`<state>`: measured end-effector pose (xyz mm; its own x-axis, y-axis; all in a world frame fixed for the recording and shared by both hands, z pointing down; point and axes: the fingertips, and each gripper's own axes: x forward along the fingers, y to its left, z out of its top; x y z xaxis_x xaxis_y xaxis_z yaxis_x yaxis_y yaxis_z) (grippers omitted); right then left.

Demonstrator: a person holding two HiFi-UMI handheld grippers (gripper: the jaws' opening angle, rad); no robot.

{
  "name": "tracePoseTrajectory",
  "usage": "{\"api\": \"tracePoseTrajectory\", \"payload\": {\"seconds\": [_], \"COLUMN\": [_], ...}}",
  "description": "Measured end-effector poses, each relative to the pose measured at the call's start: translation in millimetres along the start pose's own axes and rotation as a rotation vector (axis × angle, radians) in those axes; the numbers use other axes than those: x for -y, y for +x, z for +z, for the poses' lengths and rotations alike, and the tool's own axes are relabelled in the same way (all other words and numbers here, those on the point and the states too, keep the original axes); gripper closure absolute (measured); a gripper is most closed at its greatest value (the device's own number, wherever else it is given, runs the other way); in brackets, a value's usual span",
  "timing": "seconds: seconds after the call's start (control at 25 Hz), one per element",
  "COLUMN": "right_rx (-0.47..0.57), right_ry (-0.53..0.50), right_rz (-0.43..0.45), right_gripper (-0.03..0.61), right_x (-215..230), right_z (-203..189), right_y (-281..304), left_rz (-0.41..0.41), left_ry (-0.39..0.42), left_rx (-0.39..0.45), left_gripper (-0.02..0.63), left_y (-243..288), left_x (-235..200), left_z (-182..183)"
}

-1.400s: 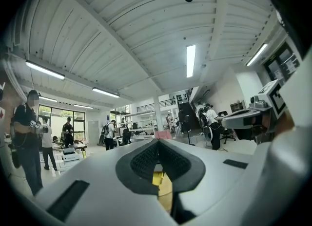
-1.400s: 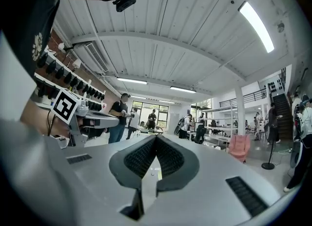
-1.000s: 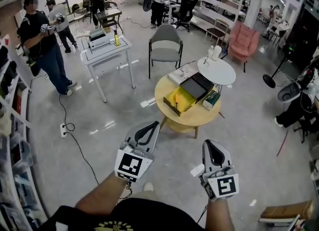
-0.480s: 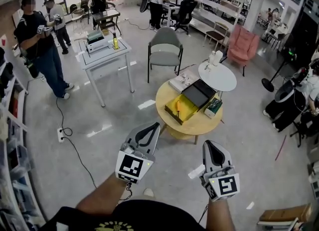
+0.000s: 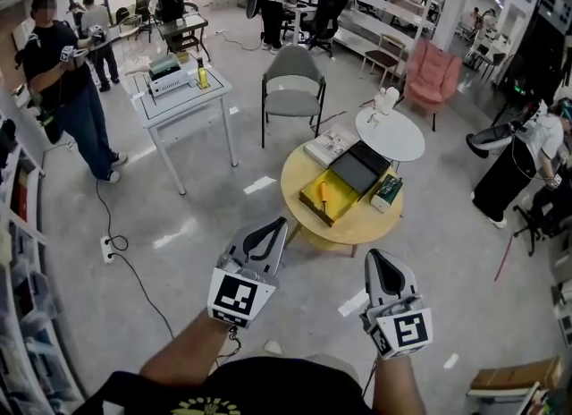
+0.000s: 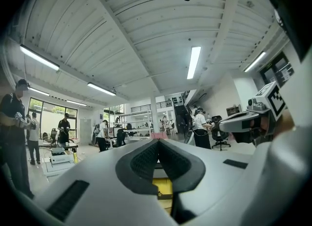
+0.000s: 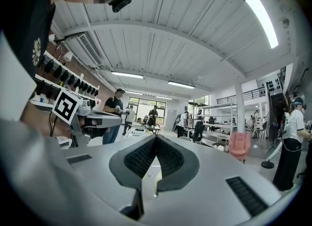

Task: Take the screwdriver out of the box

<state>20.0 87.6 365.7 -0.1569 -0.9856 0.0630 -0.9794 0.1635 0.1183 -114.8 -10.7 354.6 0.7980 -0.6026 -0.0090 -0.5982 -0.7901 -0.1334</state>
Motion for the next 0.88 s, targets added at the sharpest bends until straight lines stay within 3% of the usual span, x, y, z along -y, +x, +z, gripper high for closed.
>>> {"api": "tracePoseTrajectory", "payload": {"seconds": [0.12,0.28,0.6,0.88], "right_rx": [-0.025,-0.016,0.025,-0.012], "right_ry": [0.003,-0.002,-0.015,-0.006], "right_rz": [0.005,-0.011,-0.006,0.045], "right_gripper": [0.563,0.563,0.563,0.563], "right_x": [-2,1,6,19], "right_z": [-4,-1,10,-3], "right_y": [3,5,20,36], "left_rz": [0.002,-0.011,0.029,0.051], "left_ry": [-0.051,-0.011,-0.027,-0.026], "left_rx": [0.002,-0.009,0.005,-0.016], "left_gripper": [0.601,0.601,0.601,0.601], "left_y": [1,1,5,22], "left_x": [-4,-6,-21,-29], "left_z": [-3,-9,-9,-16]}}
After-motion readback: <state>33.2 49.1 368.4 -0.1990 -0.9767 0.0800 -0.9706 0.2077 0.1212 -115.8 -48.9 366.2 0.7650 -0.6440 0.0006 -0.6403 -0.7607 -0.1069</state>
